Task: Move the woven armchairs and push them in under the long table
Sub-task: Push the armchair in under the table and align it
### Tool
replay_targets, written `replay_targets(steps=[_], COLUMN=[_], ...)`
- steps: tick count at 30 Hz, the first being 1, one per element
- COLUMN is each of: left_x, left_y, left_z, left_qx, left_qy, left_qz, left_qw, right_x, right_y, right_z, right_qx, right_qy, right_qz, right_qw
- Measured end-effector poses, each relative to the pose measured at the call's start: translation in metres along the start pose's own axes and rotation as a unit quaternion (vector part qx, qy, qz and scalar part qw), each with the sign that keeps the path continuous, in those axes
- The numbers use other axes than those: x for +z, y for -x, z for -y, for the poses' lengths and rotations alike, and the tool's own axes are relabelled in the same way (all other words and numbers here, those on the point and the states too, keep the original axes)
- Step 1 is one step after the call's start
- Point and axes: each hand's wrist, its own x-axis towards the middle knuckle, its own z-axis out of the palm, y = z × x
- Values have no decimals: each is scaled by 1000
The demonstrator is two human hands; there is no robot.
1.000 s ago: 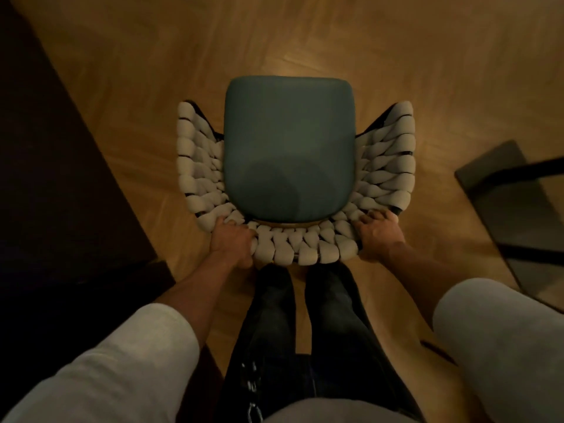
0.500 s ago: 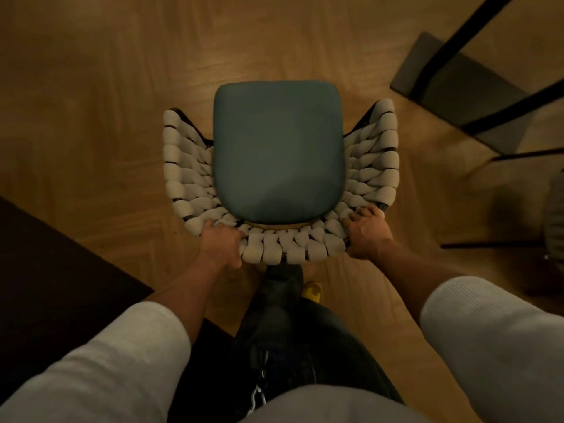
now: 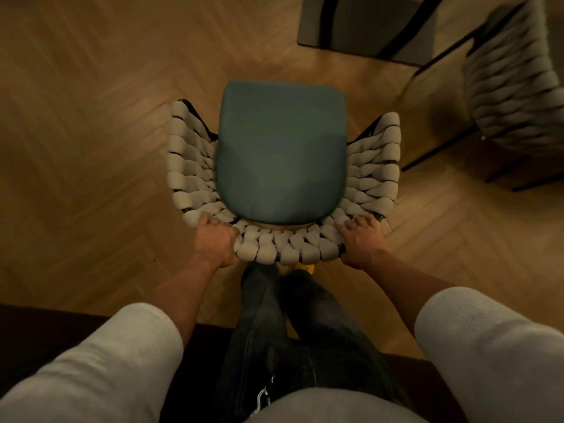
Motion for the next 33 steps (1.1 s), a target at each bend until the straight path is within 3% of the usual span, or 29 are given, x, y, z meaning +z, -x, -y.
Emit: replay_targets(steps=[18,33], left_x=[-76,-195], left_y=[-92,-224], left_z=[-5,-39], left_qx=[120,95], left_qy=[-76,-40], left_qz=[-28,-46], left_qw=[989,994], right_x=[11,-49], right_y=[-22,-109], right_z=[-38,-188], right_qx=[130,122], right_qy=[-112,-129], right_qz=[-5,-13], right_qw=[985,984])
